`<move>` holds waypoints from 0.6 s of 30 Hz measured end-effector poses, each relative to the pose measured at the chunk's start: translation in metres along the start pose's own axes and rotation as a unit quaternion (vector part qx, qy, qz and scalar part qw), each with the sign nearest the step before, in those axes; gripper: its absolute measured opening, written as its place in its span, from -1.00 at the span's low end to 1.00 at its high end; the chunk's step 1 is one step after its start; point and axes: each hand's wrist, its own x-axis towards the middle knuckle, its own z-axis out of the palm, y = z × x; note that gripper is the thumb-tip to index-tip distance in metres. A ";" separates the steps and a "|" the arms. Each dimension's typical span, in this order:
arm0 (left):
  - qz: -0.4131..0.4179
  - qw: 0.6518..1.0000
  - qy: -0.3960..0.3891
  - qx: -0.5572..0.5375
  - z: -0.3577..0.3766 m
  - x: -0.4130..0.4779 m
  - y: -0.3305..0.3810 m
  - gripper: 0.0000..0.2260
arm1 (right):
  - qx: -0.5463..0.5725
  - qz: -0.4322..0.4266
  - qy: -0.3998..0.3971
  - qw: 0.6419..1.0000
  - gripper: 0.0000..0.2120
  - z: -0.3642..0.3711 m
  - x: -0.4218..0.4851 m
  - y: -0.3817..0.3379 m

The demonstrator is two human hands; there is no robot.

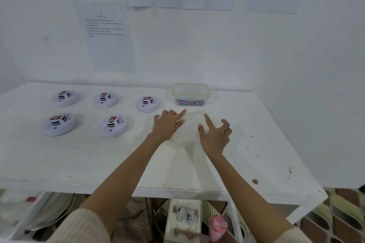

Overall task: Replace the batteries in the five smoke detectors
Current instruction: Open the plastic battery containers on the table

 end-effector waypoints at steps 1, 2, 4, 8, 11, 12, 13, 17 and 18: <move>-0.026 0.999 0.007 0.031 -0.002 -0.002 0.001 -0.57 | 0.011 0.012 -0.026 1.000 -0.61 0.001 -0.004 -0.001; -0.053 0.998 0.002 0.046 -0.004 -0.003 0.000 -0.53 | 0.029 0.022 -0.056 0.998 -0.62 0.002 -0.005 -0.001; -0.094 0.995 -0.029 0.015 -0.008 -0.009 -0.001 -0.43 | 0.063 0.033 -0.105 0.992 -0.65 0.002 0.001 -0.002; -0.126 0.983 -0.076 -0.107 -0.008 -0.027 0.001 -0.38 | 0.093 -0.002 -0.158 0.983 -0.61 -0.007 0.025 -0.010; -0.133 0.971 -0.102 -0.169 -0.010 -0.028 0.006 -0.41 | 0.105 -0.020 -0.189 0.976 -0.53 -0.011 0.031 -0.018; -0.130 0.969 -0.113 -0.174 -0.010 -0.026 0.007 -0.42 | 0.106 -0.020 -0.188 0.976 -0.52 -0.010 0.032 -0.020; -0.131 0.969 -0.123 -0.172 -0.009 -0.023 0.007 -0.42 | 0.107 -0.018 -0.189 0.976 -0.54 -0.007 0.031 -0.021; -0.142 0.960 -0.139 -0.196 0.002 -0.012 0.009 -0.44 | 0.111 -0.007 -0.211 0.971 -0.62 0.003 0.026 -0.021; -0.144 0.955 -0.137 -0.222 0.003 -0.010 0.011 -0.45 | 0.116 -0.005 -0.211 0.971 -0.61 0.004 0.026 -0.020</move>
